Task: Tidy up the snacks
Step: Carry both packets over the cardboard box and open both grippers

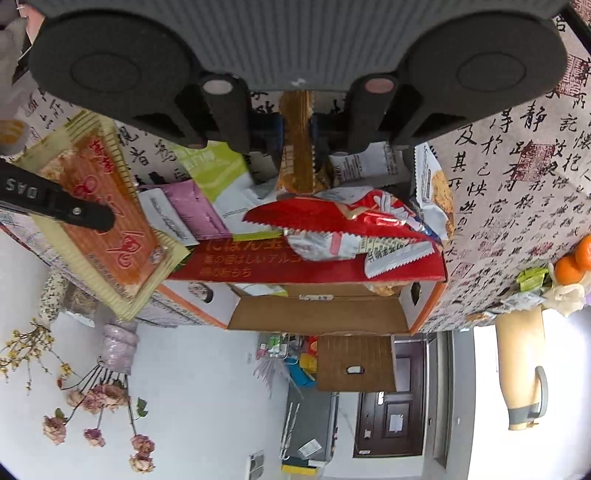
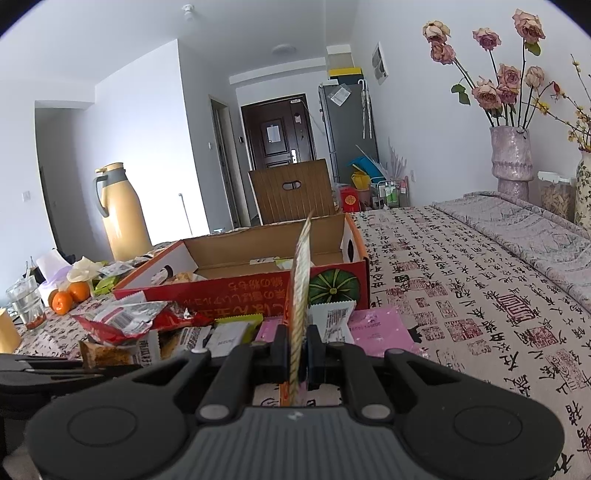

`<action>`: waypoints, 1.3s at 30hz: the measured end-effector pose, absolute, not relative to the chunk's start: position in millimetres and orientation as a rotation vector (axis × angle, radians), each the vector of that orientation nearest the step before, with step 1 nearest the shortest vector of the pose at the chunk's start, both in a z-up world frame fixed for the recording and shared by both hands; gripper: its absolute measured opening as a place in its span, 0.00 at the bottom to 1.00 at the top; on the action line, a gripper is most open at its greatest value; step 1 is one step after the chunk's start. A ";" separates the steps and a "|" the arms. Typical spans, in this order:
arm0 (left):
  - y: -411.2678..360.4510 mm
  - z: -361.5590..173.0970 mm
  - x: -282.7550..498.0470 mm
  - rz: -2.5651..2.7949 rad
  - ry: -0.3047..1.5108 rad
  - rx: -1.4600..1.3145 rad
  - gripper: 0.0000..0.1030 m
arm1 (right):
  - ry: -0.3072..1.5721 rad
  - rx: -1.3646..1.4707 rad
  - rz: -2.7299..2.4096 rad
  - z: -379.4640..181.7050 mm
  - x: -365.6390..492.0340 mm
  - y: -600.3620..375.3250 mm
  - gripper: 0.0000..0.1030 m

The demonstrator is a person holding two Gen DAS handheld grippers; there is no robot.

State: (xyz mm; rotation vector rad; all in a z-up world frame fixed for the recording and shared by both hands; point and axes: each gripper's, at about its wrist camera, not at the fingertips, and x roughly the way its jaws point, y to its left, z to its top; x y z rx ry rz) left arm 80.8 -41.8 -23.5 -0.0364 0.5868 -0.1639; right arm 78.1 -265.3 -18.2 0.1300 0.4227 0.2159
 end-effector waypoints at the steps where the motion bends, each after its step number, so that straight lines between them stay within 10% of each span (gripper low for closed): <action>1: -42.7 -21.0 77.3 -0.171 0.577 -0.034 0.13 | 0.422 0.129 0.216 -17.7 77.2 -264.8 0.09; 39: -55.0 65.8 69.0 -0.209 0.289 0.020 0.12 | 0.301 0.099 0.235 26.8 88.2 -252.8 0.09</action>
